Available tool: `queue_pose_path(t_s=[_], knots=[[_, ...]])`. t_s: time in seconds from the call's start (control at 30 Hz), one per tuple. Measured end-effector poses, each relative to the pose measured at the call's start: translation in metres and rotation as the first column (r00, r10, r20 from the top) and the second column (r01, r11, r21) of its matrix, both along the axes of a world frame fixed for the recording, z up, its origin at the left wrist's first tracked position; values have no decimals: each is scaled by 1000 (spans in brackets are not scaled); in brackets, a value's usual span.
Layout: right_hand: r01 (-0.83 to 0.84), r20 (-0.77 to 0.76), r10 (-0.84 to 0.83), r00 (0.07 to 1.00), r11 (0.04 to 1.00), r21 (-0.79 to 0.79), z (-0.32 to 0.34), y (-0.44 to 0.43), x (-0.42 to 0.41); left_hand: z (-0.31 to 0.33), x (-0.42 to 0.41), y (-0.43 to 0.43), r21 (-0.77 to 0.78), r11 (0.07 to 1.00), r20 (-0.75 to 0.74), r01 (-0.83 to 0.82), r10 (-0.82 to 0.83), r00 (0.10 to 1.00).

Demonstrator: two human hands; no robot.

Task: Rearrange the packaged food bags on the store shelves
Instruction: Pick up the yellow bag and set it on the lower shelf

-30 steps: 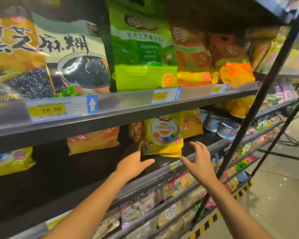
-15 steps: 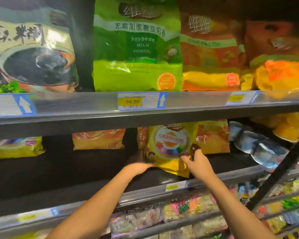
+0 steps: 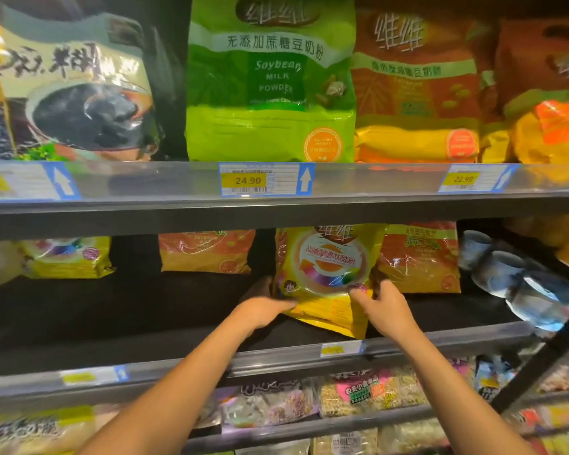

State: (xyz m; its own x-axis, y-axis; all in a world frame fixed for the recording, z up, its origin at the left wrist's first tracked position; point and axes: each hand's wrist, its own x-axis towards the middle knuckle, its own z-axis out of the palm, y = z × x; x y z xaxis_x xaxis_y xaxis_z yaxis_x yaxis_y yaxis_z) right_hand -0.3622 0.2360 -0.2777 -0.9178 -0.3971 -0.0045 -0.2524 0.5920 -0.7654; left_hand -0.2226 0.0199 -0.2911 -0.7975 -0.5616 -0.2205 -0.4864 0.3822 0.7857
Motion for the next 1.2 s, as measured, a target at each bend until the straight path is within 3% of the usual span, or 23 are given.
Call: queue_pose_path(t_s=[0.17,0.5,0.7,0.83,1.0,1.2], knots=[[-77,-34,75,997,996,-52,7,-7,22,6,36,-9,-51,999,-25,-13,12,1000],[-160,-112,144,983,975,-155,41,-45,87,42,130,-36,25,993,-182,-117,120,976],[-298,-113,279,954,930,-218,35,-64,160,32,212,-36,228,959,-294,-169,233,927],[-372,-36,380,924,876,-306,31,-80,220,16,276,-41,511,842,-341,-170,381,859],[-432,86,508,857,799,-420,20,-102,295,-10,357,-50,613,767,-360,-191,486,797],[-377,253,543,801,785,-492,1,-126,359,-47,434,-50,669,728,-431,-149,543,721]])
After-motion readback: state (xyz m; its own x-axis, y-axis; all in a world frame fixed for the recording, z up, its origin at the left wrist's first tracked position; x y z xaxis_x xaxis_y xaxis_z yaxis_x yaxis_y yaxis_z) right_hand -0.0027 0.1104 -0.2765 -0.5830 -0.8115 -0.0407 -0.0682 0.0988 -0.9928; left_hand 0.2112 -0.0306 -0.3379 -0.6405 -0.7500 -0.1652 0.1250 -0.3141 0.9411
